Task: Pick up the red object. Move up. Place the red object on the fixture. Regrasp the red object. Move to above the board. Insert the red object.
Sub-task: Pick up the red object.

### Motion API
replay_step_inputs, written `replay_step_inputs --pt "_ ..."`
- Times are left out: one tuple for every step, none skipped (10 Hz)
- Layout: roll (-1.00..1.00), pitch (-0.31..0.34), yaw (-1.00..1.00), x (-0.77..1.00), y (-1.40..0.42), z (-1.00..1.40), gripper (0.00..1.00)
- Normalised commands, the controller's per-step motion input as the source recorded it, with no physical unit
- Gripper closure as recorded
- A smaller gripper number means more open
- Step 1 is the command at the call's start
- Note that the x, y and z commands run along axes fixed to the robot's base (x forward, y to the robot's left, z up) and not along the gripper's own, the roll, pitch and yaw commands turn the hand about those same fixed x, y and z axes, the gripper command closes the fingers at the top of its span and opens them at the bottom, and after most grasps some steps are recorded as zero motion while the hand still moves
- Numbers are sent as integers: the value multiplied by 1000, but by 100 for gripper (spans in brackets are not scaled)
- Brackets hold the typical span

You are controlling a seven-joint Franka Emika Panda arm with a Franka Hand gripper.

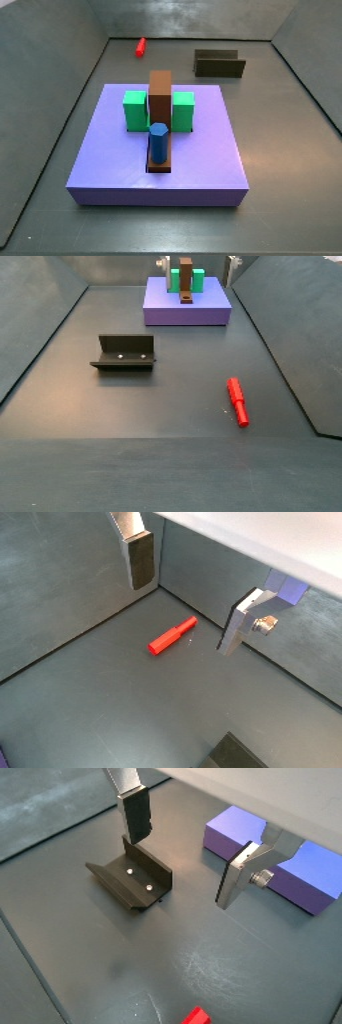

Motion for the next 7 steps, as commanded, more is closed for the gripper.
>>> replay_step_inputs --pt "0 -20 0 0 0 -94 0" --pt "66 -63 -31 -334 269 -911 0" --pt "33 -103 -103 -691 423 -983 0" --pt "34 -110 -57 -680 497 -989 0" --pt "16 -106 -80 -643 466 -1000 0" --pt "0 -67 -134 -480 391 -1000 0" --pt "0 -56 -206 -251 220 -1000 0"
